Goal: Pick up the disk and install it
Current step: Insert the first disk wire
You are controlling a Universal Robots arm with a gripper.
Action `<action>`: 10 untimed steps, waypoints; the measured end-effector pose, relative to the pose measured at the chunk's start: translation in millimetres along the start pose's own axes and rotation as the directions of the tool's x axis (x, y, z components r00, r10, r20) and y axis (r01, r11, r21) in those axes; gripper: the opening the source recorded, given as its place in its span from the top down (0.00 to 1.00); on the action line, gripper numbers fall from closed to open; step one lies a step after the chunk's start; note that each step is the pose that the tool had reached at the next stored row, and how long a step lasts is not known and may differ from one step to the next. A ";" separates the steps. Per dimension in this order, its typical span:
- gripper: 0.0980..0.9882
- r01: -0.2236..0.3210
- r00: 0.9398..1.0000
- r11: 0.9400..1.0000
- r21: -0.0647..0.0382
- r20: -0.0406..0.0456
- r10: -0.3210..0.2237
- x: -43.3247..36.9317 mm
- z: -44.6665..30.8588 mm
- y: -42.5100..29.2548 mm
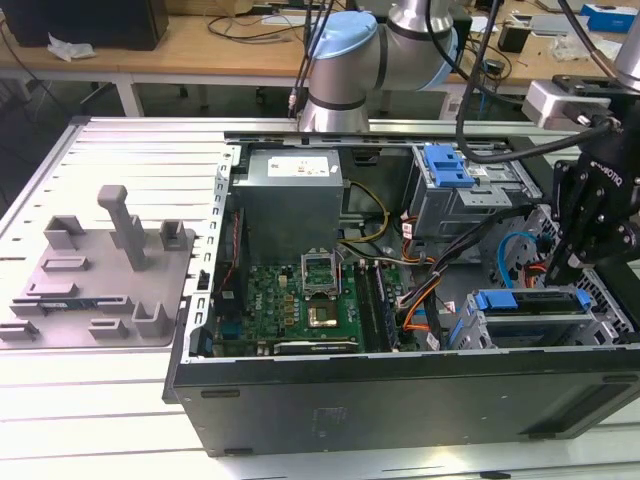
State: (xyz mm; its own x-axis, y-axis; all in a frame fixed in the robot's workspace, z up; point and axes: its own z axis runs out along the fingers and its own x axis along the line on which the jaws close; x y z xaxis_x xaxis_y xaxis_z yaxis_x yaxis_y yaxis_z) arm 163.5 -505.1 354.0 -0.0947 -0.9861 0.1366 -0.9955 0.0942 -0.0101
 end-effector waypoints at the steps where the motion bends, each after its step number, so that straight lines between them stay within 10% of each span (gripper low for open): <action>1: 0.92 0.008 1.000 1.000 0.001 0.002 -0.008 0.4 0.0 0.1; 10: 0.92 0.045 0.999 0.999 0.005 0.012 -0.045 6.0 1.0 -0.4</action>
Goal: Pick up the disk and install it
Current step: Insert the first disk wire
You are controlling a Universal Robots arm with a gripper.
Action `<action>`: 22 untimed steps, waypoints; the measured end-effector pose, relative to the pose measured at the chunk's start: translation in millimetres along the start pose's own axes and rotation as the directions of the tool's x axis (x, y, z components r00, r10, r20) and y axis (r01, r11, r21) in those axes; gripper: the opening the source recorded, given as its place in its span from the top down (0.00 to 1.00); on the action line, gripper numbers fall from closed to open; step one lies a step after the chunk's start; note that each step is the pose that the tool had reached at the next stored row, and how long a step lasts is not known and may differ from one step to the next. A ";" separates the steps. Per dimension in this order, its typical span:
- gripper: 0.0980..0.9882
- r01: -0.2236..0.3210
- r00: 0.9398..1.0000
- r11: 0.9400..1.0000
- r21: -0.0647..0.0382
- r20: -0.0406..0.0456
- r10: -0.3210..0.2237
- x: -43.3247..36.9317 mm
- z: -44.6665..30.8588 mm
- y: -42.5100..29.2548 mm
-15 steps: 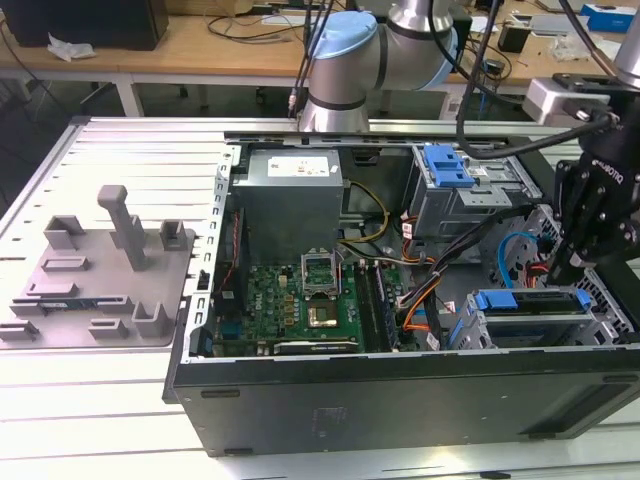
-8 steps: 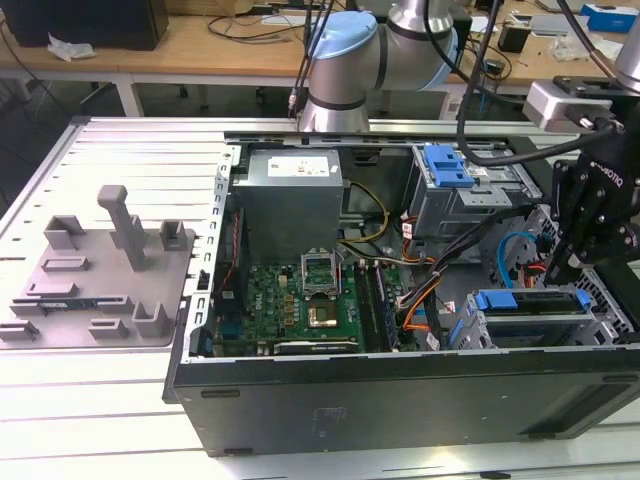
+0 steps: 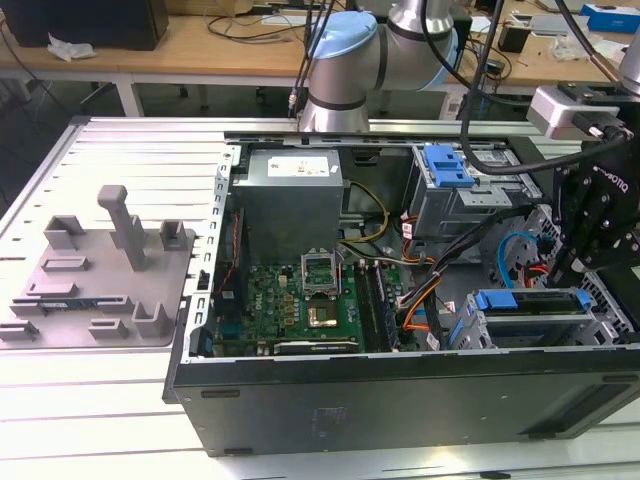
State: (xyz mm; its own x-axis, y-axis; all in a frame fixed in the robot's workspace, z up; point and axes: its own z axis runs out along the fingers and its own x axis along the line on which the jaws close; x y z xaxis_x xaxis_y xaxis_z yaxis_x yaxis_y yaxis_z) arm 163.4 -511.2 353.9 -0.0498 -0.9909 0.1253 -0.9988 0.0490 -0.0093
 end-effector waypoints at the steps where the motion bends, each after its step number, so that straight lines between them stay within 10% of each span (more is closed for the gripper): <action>1: 0.92 0.001 1.000 1.000 0.000 0.000 -0.001 0.0 0.1 0.1; 22: 0.92 0.016 1.000 1.000 0.002 0.000 -0.016 -2.2 2.3 -0.2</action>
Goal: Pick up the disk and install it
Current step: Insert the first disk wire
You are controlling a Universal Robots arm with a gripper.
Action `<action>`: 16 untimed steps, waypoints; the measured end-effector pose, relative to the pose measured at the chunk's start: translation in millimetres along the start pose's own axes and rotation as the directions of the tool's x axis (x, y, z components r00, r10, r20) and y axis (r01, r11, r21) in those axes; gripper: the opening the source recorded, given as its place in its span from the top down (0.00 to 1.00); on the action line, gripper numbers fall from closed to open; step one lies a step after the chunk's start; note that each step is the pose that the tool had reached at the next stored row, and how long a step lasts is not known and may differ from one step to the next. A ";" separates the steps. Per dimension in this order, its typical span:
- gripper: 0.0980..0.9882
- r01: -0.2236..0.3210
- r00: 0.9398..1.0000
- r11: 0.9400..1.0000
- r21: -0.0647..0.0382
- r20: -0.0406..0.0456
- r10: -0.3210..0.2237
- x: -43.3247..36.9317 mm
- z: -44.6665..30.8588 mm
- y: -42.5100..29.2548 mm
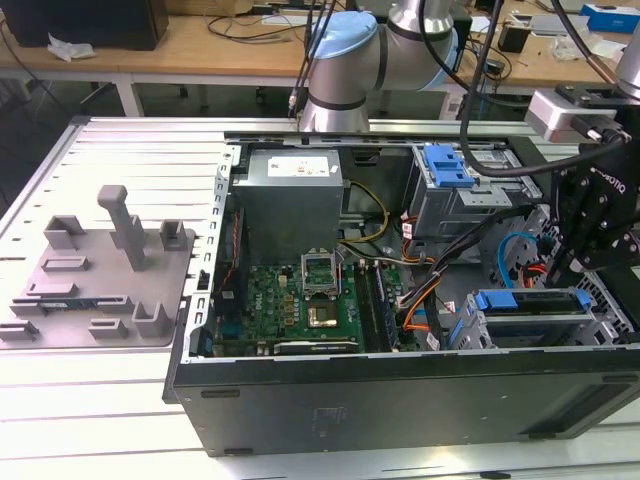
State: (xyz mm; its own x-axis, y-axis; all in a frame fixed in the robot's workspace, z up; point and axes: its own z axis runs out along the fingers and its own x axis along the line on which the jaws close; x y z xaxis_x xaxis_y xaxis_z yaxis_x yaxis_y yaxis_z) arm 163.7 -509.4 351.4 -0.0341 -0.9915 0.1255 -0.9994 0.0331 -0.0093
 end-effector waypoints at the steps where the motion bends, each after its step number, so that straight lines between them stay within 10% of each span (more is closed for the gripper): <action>1: 0.92 0.001 1.000 1.000 0.000 0.000 -0.001 -0.1 0.1 -0.3; 16: 0.92 -0.002 1.000 1.000 0.000 0.000 0.002 0.7 3.6 0.4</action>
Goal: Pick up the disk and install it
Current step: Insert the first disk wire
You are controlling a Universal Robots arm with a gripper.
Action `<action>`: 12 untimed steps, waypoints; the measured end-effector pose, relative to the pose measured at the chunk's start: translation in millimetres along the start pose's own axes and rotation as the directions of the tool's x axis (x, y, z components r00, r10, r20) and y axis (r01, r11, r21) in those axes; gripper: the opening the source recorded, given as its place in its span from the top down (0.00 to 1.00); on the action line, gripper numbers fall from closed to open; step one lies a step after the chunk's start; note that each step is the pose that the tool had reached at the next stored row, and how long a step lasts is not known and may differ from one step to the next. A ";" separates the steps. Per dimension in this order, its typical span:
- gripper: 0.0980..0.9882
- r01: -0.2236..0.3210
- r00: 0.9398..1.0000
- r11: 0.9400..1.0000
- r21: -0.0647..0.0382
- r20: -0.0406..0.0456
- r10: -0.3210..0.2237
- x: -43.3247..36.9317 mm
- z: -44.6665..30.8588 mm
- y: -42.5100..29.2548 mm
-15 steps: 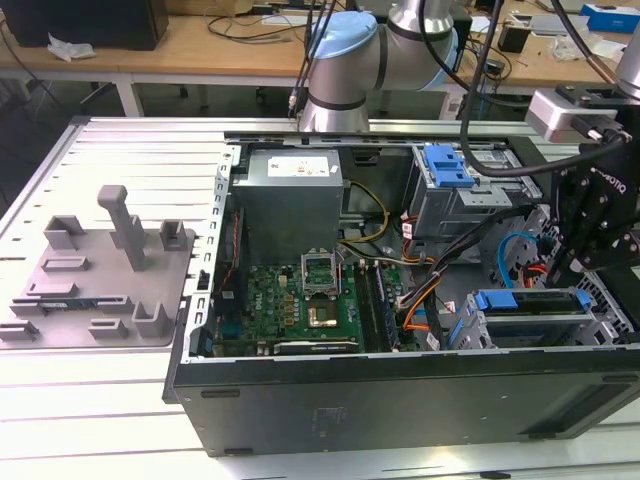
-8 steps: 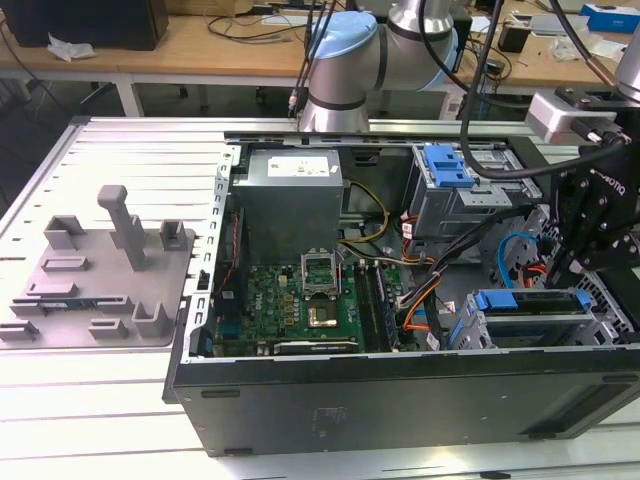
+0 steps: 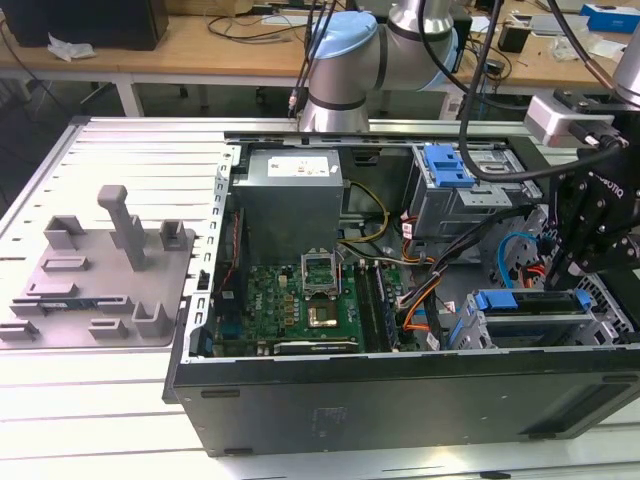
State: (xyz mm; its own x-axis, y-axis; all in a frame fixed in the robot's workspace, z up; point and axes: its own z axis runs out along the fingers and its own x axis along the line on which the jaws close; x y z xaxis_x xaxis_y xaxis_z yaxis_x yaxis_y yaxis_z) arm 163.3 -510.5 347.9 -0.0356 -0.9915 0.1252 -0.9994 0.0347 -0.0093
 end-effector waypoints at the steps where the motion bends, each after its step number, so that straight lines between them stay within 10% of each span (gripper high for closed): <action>1: 0.92 -0.001 1.000 1.000 0.000 0.000 0.001 0.0 0.0 0.0; 12: 0.92 -0.010 1.000 1.000 -0.001 0.000 0.010 0.9 0.1 0.3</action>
State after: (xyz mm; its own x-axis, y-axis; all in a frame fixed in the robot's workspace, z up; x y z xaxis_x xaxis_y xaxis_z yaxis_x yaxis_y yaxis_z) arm 162.9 -511.4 347.9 -0.0453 -0.9911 0.1253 -0.9990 0.0445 -0.0093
